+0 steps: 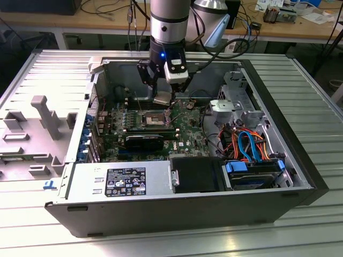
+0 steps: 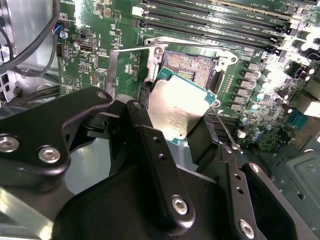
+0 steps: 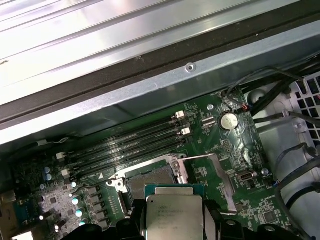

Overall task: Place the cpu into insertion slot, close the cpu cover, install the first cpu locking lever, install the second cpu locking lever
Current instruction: 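Place the cpu into insertion slot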

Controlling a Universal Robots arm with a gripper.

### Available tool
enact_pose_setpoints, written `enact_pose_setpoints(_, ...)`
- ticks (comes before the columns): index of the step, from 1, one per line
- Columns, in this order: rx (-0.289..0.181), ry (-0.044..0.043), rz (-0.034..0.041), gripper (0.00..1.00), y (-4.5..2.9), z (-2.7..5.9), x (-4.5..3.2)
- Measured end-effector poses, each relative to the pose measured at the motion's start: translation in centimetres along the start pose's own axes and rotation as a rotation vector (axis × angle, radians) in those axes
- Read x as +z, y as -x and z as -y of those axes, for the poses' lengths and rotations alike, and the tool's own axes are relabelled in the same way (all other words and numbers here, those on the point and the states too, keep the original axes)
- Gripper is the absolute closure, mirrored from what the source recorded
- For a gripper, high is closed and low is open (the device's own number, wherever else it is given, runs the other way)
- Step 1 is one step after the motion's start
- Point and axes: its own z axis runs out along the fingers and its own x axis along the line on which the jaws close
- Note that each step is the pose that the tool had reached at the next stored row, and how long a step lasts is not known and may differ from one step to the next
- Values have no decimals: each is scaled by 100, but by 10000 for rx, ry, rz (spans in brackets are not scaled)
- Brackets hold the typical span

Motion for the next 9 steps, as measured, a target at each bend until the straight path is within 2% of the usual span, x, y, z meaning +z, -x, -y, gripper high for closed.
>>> enact_pose_setpoints(9, 286, 5, 8, 46, 0, 0, 3)
